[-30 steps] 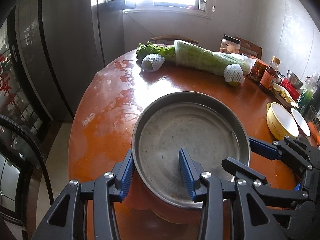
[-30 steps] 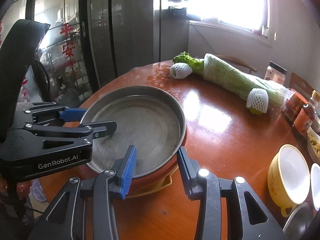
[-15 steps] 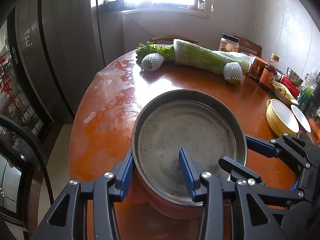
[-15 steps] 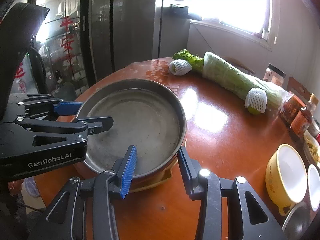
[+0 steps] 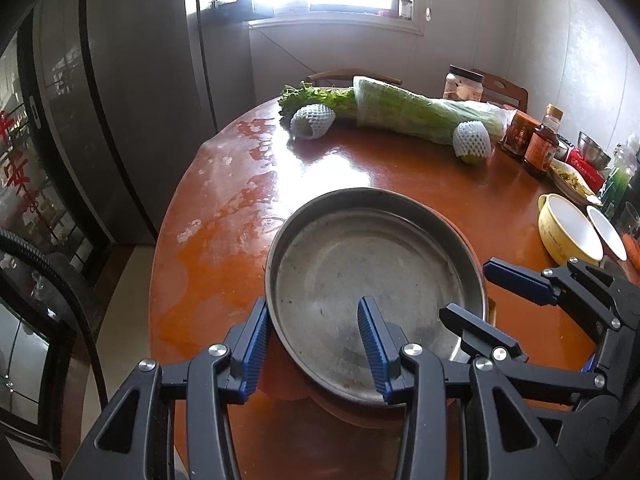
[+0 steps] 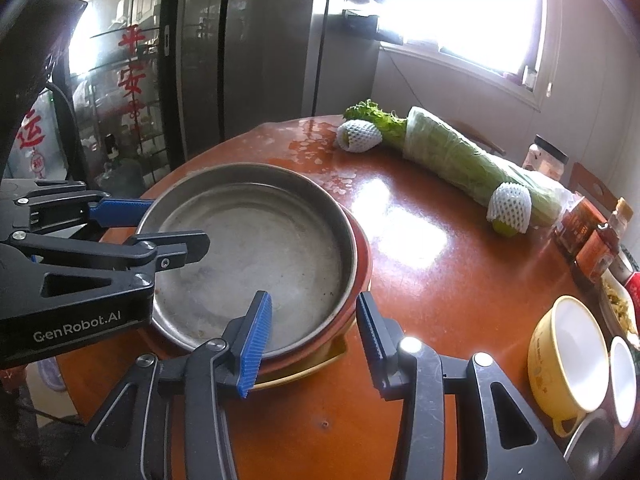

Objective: Organize plates and bowls
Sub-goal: 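Set the silver plate down on the pink plate and open the left tool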

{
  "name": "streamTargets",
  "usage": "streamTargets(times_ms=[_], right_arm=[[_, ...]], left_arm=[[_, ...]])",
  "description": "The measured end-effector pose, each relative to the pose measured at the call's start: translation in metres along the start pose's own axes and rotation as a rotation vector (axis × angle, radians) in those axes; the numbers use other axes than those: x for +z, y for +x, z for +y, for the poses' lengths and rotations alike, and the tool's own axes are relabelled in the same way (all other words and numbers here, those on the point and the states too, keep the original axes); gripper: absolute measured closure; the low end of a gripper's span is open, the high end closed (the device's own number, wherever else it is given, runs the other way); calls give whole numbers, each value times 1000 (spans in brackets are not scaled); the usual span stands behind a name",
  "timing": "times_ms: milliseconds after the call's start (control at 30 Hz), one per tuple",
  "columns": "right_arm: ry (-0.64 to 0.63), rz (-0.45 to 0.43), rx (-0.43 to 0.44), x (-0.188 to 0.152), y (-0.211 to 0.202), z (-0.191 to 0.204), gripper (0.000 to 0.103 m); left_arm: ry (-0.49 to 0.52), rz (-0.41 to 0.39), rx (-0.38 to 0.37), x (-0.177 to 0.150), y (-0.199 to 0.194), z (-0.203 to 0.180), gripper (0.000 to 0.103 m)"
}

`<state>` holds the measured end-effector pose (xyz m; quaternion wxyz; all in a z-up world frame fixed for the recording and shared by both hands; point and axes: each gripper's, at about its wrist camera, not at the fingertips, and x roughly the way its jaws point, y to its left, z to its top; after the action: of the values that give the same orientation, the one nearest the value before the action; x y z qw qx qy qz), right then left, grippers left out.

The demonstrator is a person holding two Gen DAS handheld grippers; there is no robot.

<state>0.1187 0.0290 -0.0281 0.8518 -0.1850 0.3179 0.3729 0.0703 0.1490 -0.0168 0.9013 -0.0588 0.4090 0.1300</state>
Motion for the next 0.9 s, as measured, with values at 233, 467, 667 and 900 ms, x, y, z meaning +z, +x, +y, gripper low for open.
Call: streamTargets(times_ms=[233, 467, 667, 900], right_arm=[[15, 0, 12, -1, -4, -2, 57], [23, -8, 7, -1, -9, -4, 57], [27, -6, 3, -2, -14, -5, 55], [49, -14, 2, -1, -23, -9, 51]], left_arm=[[-13, 9, -23, -1, -1, 3, 59], [-23, 6, -25, -1, -4, 4, 55], [-20, 0, -17, -1, -9, 3, 49], [-17, -46, -20, 3, -26, 2, 43]])
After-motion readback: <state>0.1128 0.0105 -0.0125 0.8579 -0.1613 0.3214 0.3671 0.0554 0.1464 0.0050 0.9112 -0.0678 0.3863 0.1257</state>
